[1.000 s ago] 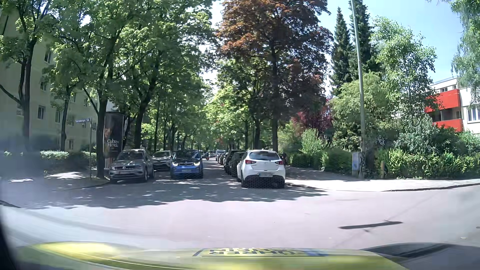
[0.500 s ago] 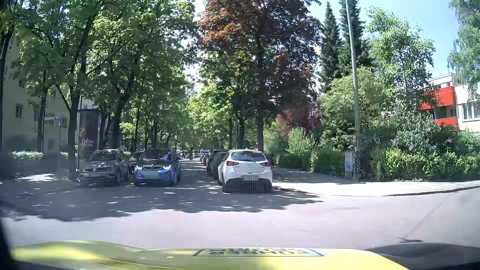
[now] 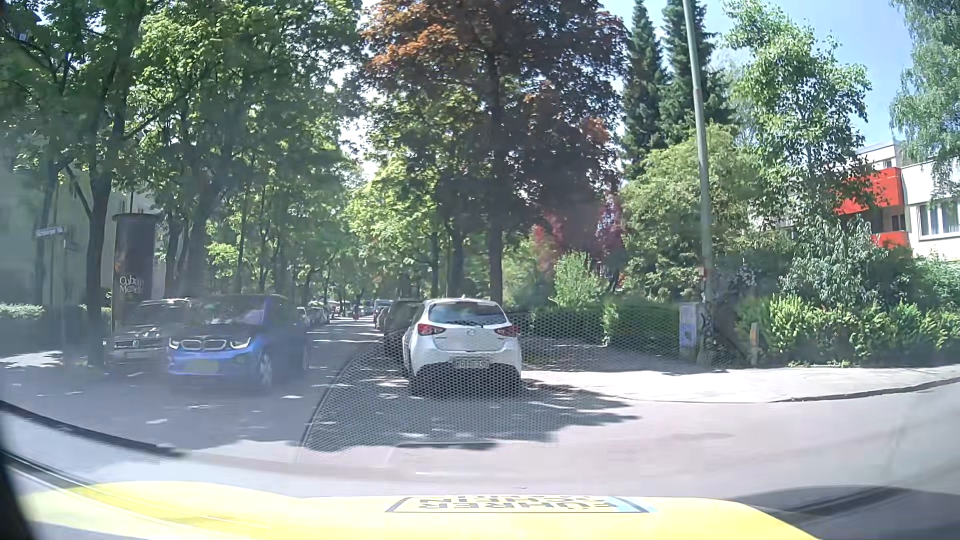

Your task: Follow the waypoints while adhering to traffic rules and regulations

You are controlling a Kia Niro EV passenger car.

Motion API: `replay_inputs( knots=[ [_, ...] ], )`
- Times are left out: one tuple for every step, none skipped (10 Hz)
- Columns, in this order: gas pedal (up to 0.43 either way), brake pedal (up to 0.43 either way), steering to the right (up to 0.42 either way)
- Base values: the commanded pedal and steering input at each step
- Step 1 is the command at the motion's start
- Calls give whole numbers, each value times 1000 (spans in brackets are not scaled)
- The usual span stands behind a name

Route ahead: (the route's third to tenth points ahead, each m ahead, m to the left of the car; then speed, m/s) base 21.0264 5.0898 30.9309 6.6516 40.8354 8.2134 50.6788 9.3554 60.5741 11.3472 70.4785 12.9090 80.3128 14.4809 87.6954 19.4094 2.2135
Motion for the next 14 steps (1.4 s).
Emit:
replay_inputs(
  knots=[
    [0, 6, 70],
    [0, 0, 44],
    [0, 0, 9],
    [0, 0, -30],
    [8, 0, -92],
    [98, 0, -160],
    [138, 0, -228],
    [169, 0, -301],
    [189, 0, -361],
    [197, 0, -406],
    [209, 0, -429],
    [220, 0, -445],
    [220, 0, -448],
    [220, 0, -444]
  ],
)
